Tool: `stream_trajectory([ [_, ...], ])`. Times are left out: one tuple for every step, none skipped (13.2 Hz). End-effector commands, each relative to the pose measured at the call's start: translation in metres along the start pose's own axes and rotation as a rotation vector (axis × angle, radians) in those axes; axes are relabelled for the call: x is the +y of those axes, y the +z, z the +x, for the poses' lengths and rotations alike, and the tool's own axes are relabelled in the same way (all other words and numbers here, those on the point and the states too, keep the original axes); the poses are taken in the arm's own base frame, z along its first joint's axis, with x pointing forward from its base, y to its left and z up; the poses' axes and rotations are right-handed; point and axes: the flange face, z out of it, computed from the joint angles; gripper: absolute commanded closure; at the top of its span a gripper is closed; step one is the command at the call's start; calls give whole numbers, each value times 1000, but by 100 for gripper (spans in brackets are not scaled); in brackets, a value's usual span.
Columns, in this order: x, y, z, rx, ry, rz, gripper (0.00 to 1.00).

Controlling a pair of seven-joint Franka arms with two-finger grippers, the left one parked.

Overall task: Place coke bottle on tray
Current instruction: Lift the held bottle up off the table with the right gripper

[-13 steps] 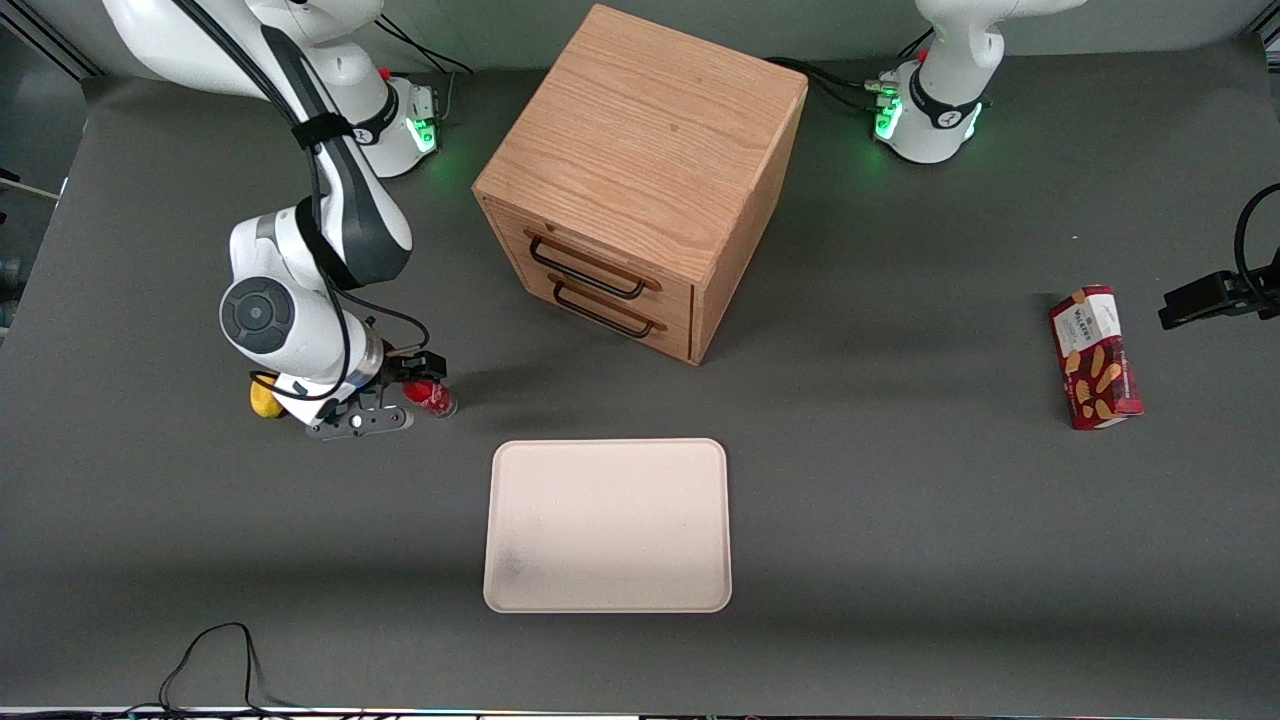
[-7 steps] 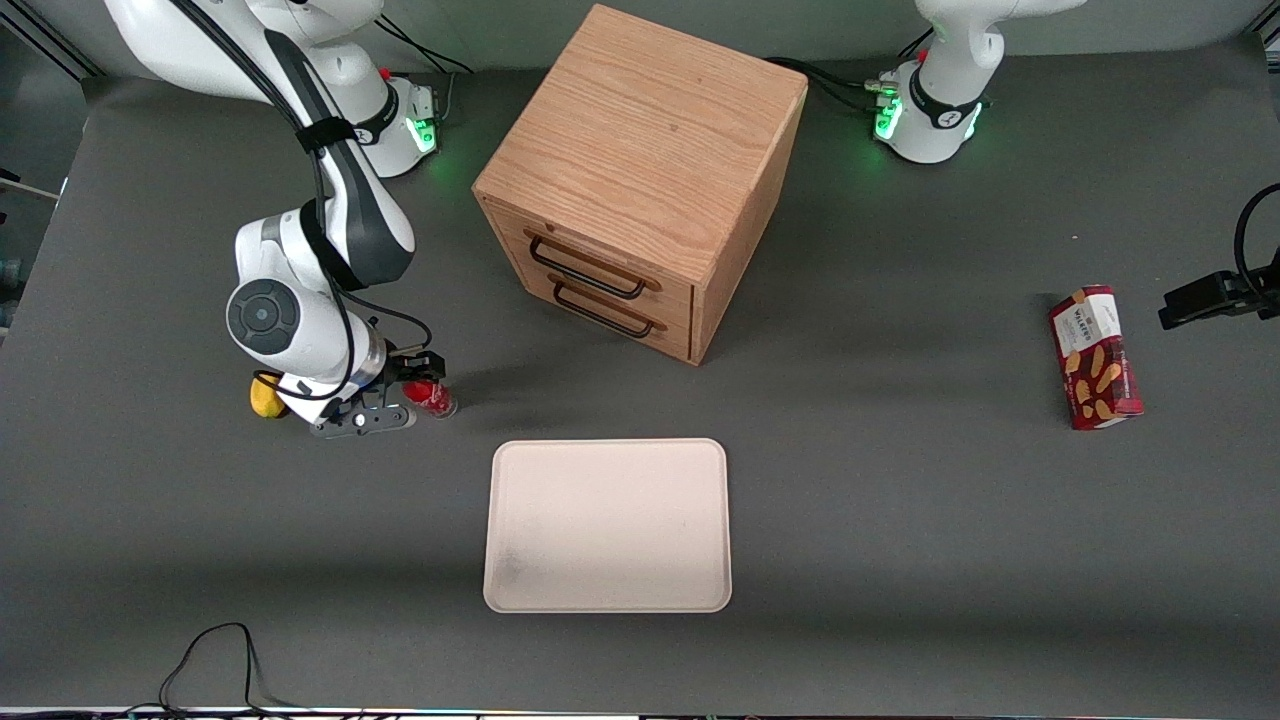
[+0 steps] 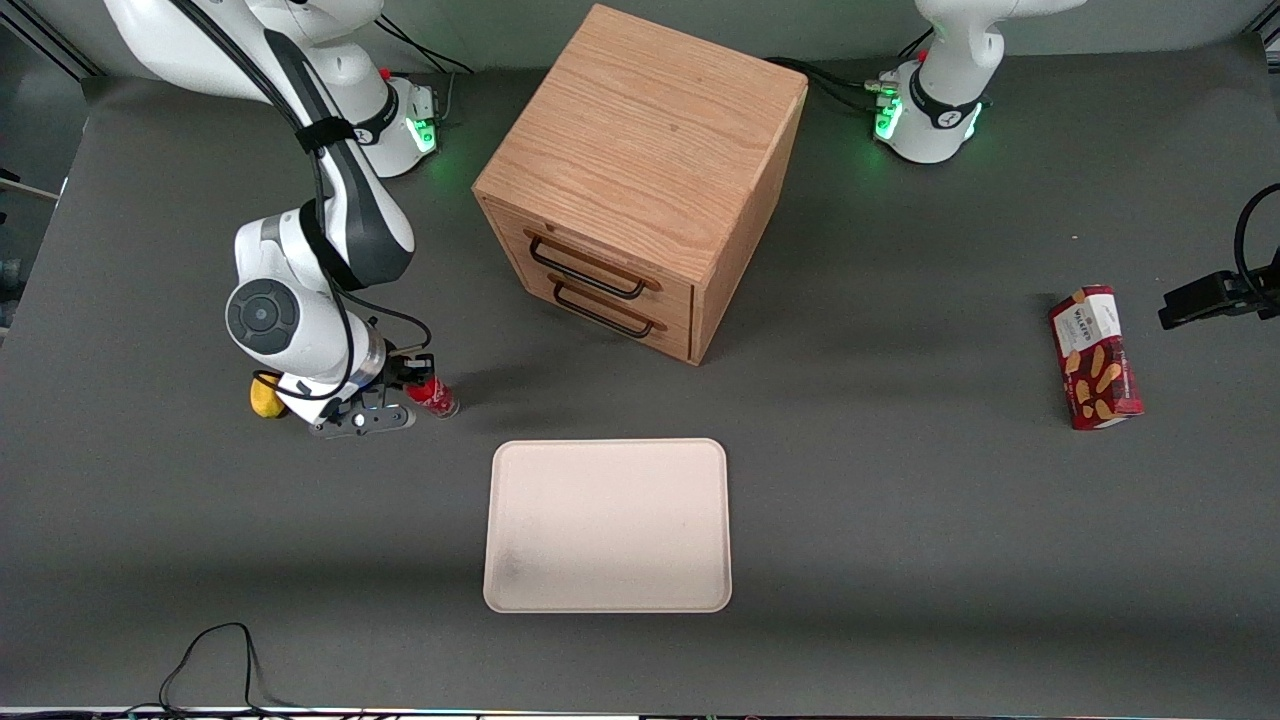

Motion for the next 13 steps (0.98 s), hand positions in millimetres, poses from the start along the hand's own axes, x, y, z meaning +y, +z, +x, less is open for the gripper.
stream_trajectory([
  [0, -5, -8, 10, -9, -6, 100],
  [1, -10, -8, 12, -4, -4, 100],
  [5, -22, -5, 3, -6, -4, 100],
  [9, -41, -3, -30, -2, -9, 100],
  [12, -60, -1, -57, 4, -12, 100],
  [18, -82, 2, -58, 17, -13, 100],
  [24, -101, 3, -70, 26, -15, 100],
  [27, -125, 3, -79, 30, -14, 100],
  [35, -145, 2, -91, 40, -15, 100],
  [37, -163, 1, -92, 44, -15, 100],
  [44, -181, 3, -77, 58, -11, 100],
  [49, -198, 1, -75, 69, -10, 100],
  [51, -218, -1, -78, 70, -10, 100],
])
